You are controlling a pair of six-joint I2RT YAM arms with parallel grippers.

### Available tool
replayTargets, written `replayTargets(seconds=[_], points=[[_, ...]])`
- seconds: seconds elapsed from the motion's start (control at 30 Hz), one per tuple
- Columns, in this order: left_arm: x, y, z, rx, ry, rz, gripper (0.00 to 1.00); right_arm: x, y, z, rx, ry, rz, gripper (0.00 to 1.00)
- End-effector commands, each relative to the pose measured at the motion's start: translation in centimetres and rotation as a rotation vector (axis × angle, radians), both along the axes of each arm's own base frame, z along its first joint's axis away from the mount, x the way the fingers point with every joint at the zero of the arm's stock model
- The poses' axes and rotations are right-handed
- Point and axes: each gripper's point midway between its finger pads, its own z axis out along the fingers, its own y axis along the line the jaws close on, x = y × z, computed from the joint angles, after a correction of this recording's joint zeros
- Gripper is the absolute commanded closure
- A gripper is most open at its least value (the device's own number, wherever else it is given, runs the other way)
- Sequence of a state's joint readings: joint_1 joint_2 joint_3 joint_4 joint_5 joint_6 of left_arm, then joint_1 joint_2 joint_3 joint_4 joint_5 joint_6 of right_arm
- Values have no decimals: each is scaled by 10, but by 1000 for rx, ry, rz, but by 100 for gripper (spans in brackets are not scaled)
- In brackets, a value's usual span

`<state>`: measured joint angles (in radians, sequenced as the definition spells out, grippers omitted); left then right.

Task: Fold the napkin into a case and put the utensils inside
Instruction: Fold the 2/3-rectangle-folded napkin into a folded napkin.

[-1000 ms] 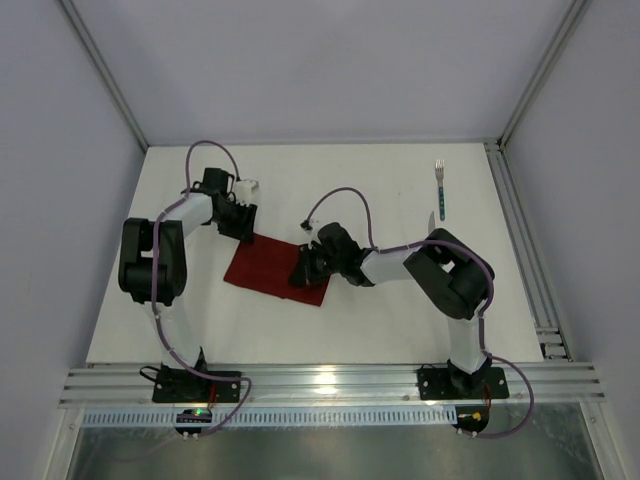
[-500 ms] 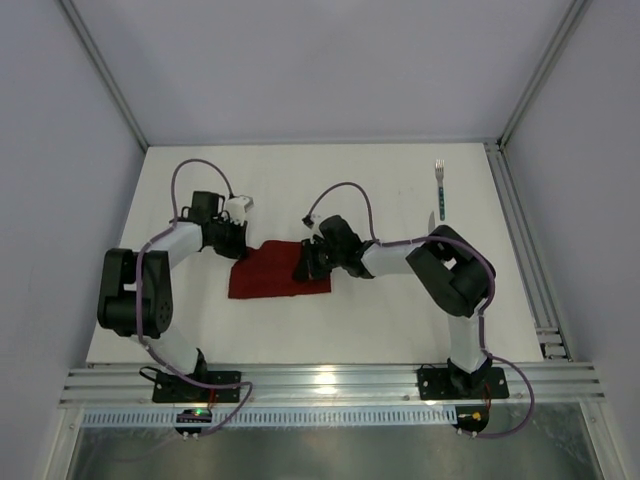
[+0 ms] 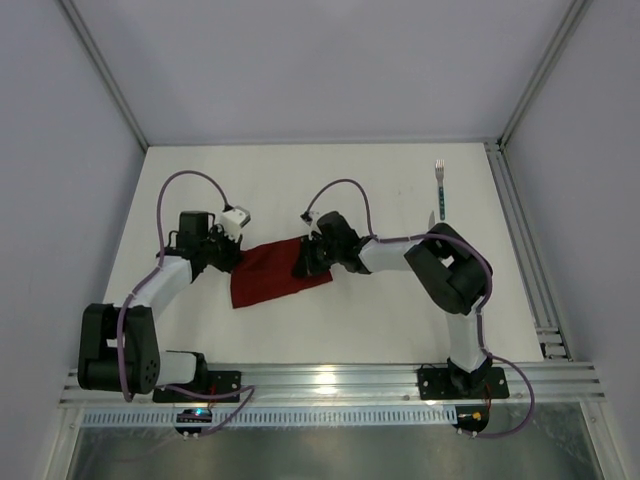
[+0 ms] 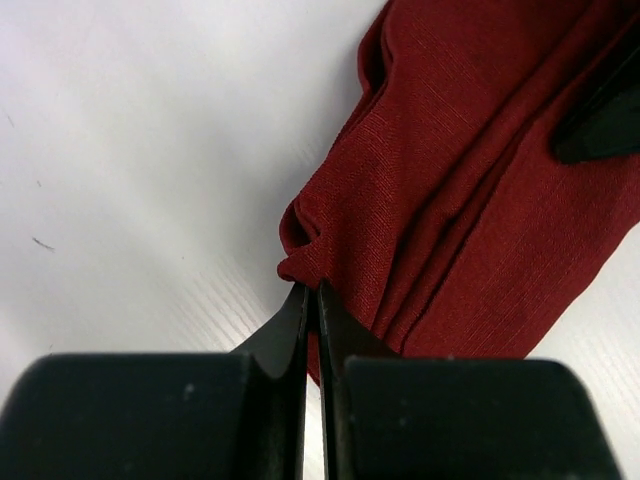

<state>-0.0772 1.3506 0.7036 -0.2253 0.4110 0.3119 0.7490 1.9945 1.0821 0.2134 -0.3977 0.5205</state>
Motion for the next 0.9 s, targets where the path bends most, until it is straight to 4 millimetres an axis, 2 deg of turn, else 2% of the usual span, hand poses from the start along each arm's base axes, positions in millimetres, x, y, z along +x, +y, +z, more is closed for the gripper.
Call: replayTargets(seconds=[0.0, 0.13, 0.27, 0.6, 0.87], points=[[6, 4, 19, 29, -108, -23, 98, 12, -9, -15, -64, -6, -45, 89], [1, 4, 36, 31, -169, -30, 98, 13, -10, -15, -70, -10, -56, 89], [-8, -2, 42, 11, -183, -72, 96, 15, -9, -13, -64, -11, -60, 89], [-46, -20, 24, -26, -89, -280, 92, 17, 3, -5, -44, -21, -58, 89], [-78, -33, 10, 11, -66, -503, 92, 16, 8, -9, -12, -4, -93, 89]])
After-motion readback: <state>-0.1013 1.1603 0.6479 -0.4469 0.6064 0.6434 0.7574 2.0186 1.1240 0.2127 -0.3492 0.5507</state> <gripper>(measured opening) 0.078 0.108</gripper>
